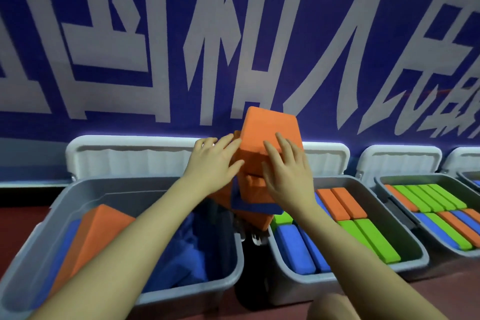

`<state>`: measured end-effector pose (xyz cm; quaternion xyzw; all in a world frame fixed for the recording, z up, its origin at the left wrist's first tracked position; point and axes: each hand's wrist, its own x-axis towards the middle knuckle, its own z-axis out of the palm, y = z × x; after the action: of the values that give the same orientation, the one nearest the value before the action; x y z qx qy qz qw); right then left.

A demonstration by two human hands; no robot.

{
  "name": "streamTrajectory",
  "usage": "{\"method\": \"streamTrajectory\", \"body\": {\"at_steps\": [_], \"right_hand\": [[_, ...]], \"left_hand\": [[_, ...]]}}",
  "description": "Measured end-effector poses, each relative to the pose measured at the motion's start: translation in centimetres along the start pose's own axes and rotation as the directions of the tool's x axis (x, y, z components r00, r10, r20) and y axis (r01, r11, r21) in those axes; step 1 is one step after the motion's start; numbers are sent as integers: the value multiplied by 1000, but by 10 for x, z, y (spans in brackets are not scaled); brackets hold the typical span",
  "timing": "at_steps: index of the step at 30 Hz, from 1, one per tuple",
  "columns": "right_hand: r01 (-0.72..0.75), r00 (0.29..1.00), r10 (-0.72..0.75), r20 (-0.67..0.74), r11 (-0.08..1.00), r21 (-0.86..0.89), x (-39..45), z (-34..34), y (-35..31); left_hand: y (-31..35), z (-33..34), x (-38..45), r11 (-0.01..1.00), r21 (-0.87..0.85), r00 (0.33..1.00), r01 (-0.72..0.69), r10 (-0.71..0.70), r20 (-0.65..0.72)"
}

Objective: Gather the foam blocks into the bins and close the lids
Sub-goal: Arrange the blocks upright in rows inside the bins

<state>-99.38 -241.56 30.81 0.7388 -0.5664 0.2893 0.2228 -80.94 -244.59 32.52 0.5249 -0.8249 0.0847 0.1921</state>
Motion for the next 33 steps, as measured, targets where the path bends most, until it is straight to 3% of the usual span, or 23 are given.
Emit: {"method": "streamTrajectory", "body": {"at_steps": [4,10,15,19,21,26,28,29,33], "right_hand": [[137,991,-137,-9,990,39,5,14,-42],[302,912,-335,237,939,166,-9,63,-97],[370,756,-489,435,868,331,-29,110,-116],[326,579,-499,644,866,378,-47,158,-126],[254,531,-466,708,885,391,-60,179,-135],[167,432,-384,816,923,346,-94,217,-159],[161,431,-399,809,916,366,-104,225,-164],[140,451,-413,791,908,394,-107,228,-166],[52,588,-463,663,840,540,-113,234,-172]], "left_hand": [[-43,-2,-35,998,-13,998,59,-59,16],[-98,19,-92,963,-26,958,266,-262,115],[-123,53,-137,891,36,870,452,-449,201],[-136,83,-173,812,115,771,573,-581,260],[-144,97,-188,763,182,701,620,-643,309],[-167,135,-215,602,351,430,717,-779,455],[-174,143,-218,575,356,370,737,-783,500],[-177,145,-220,576,333,376,747,-778,503],[-189,142,-243,640,181,478,747,-707,521]]}}
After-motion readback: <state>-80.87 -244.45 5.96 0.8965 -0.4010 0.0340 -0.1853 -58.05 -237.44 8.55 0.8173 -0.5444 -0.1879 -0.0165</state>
